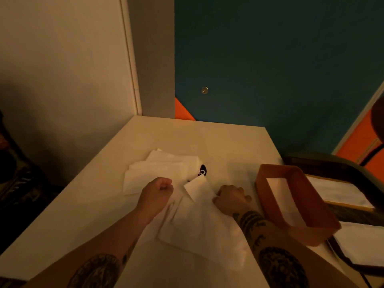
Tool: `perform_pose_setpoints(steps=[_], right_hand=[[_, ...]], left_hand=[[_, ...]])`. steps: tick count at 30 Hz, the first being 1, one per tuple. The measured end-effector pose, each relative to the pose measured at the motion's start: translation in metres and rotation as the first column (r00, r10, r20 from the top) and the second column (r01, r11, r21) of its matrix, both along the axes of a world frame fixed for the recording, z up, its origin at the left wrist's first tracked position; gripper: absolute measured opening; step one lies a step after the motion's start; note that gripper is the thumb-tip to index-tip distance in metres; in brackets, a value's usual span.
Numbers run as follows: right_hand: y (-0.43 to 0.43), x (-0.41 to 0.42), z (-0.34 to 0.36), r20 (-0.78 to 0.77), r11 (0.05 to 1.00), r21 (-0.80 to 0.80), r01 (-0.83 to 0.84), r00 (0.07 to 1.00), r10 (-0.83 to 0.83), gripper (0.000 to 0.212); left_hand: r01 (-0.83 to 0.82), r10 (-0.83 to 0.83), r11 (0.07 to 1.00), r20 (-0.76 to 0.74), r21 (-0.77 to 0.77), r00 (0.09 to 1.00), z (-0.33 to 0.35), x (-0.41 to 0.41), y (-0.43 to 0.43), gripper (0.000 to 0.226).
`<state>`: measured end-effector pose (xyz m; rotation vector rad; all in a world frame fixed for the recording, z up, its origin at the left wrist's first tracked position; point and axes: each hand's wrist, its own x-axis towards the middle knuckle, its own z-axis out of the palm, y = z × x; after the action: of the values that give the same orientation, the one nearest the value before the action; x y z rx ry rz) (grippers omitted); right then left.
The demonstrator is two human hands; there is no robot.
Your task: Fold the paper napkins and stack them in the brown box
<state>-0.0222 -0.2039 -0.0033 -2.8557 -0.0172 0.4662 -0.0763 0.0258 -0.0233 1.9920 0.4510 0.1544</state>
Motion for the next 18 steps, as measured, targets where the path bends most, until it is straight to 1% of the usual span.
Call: perform_pose_setpoints(steps=[2,4,6,7,8,10,12,13,14,16,18], right_hand=[[-0.001,0.002,0.004,0.002,0.992,0.110,0.055,0.998,-0.056,0.031],[-0.001,0.003,0.014,0.038,0.938,0.318,0.140,0.986,-0.160,0.023],[-0.001,-0.002,0.028,0.003,0.803,0.546,0.239,0.958,-0.287,0.019],[0.001,-0.006,0.034,-0.022,0.733,0.625,0.268,0.945,-0.327,0.018],[0.005,-0.010,0.040,-0.036,0.683,0.673,0.284,0.935,-0.353,0.018],[0.016,-0.021,0.050,-0.048,0.621,0.731,0.284,0.928,-0.369,0.019],[0.029,-0.032,0.055,-0.054,0.633,0.719,0.286,0.932,-0.359,0.020],[0.035,-0.036,0.056,-0.057,0.651,0.702,0.288,0.935,-0.351,0.021],[0.041,-0.040,0.056,-0.055,0.670,0.685,0.287,0.937,-0.346,0.024],[0.047,-0.047,0.054,-0.049,0.681,0.680,0.272,0.943,-0.328,0.033],[0.046,-0.053,0.051,-0.076,0.646,0.711,0.277,0.944,-0.322,0.040]], left_hand=[[0.009,-0.010,0.999,-0.004,-0.032,1.000,-0.002,0.001,0.004,0.017],[0.034,-0.034,0.994,0.004,-0.099,0.999,-0.004,0.005,0.005,0.015],[0.050,-0.046,0.973,0.025,-0.223,0.999,0.002,0.010,-0.001,0.016],[0.066,-0.060,0.951,0.030,-0.303,0.998,0.007,0.012,-0.004,0.018],[0.087,-0.081,0.915,0.032,-0.395,0.996,0.012,0.015,-0.008,0.022],[0.125,-0.126,0.813,0.037,-0.568,0.991,0.020,0.019,-0.016,0.031],[0.168,-0.173,0.740,0.058,-0.651,0.983,0.026,0.022,-0.023,0.037],[0.182,-0.184,0.729,0.068,-0.659,0.981,0.028,0.023,-0.026,0.036],[0.184,-0.179,0.728,0.076,-0.660,0.981,0.028,0.024,-0.027,0.033],[0.137,-0.116,0.777,0.074,-0.614,0.991,0.029,0.025,-0.026,0.023],[0.092,-0.068,0.840,0.064,-0.535,0.996,0.027,0.027,-0.017,0.015]])
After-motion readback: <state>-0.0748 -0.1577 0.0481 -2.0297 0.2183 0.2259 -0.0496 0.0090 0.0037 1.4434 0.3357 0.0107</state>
